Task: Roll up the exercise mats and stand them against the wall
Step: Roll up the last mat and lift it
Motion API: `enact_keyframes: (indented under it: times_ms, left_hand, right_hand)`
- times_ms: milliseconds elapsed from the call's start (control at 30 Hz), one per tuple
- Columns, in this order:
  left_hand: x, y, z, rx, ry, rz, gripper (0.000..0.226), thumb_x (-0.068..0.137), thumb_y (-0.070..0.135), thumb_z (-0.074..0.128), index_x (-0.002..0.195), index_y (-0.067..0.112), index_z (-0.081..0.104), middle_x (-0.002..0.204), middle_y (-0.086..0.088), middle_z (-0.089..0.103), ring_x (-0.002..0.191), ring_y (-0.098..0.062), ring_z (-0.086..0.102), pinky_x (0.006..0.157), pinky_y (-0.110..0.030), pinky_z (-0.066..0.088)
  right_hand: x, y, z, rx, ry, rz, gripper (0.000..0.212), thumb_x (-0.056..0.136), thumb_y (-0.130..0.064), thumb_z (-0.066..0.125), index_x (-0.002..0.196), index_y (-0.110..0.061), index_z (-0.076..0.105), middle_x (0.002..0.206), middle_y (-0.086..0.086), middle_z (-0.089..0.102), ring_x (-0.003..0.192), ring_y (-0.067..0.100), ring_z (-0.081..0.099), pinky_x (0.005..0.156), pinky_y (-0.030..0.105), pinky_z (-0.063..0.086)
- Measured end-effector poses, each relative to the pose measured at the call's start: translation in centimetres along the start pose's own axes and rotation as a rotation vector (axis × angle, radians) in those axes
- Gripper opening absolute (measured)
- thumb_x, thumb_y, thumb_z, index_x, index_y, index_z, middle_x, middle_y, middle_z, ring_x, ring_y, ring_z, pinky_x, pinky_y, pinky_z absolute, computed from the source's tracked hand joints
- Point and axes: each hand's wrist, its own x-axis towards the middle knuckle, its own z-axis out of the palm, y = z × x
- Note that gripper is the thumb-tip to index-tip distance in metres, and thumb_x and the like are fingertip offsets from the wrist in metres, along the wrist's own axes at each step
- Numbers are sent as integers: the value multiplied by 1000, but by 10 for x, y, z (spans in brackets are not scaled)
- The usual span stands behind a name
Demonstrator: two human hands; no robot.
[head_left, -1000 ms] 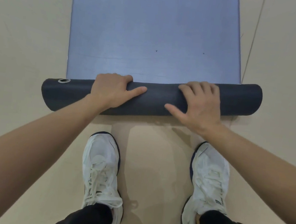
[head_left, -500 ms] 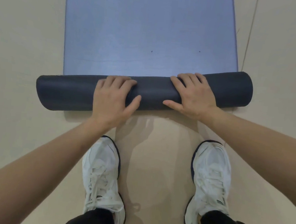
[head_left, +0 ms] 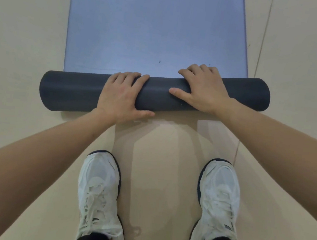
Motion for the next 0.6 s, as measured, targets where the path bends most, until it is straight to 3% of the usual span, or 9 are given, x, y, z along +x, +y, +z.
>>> enact_keyframes:
  times_ms: [133,233,300,400,500,600]
  left_hand:
    - [14,-7,-10,-55,-48,-5,106,70,93,55,152,28,40,145,-2,56,129,-30,54,115,-47,36]
    - [29,-11,-21,-92,-119,-5,100,70,94,55,148,33,42,135,2,60,120,-27,58,101,-44,42]
    - [39,-15,-30,-99,-172,-1,96,70,94,56,145,36,43,123,4,63,111,-25,60,86,-40,40]
    - [50,-19,-38,-110,-226,-3,93,68,98,53,140,39,45,112,6,63,104,-23,61,80,-38,36]
    - [53,-21,-45,-115,-222,5,95,63,102,41,134,40,48,107,8,65,99,-22,62,79,-38,37]
    - [43,-21,-52,-133,-246,14,93,62,102,40,130,40,51,104,11,67,96,-22,63,76,-38,40]
  right_hand:
    - [-24,-2,10,-62,239,-69,87,89,-84,36,132,-12,60,126,9,65,110,33,58,105,49,37]
    - [-29,5,17,-181,140,-66,111,78,-94,39,153,-12,38,146,16,51,128,40,50,114,59,34]
    - [-19,8,12,-208,81,-38,113,74,-95,42,155,-16,33,143,18,51,127,42,50,114,59,35]
    - [-3,11,-5,-195,26,-62,103,75,-94,42,144,-17,40,123,15,60,107,37,57,94,48,46]
    - [0,14,-17,-195,26,-119,92,80,-90,38,133,-16,47,105,12,60,89,29,55,68,37,39]
    - [-9,7,-24,-158,-16,-117,85,82,-88,39,129,-18,49,97,6,59,80,23,48,64,35,33]
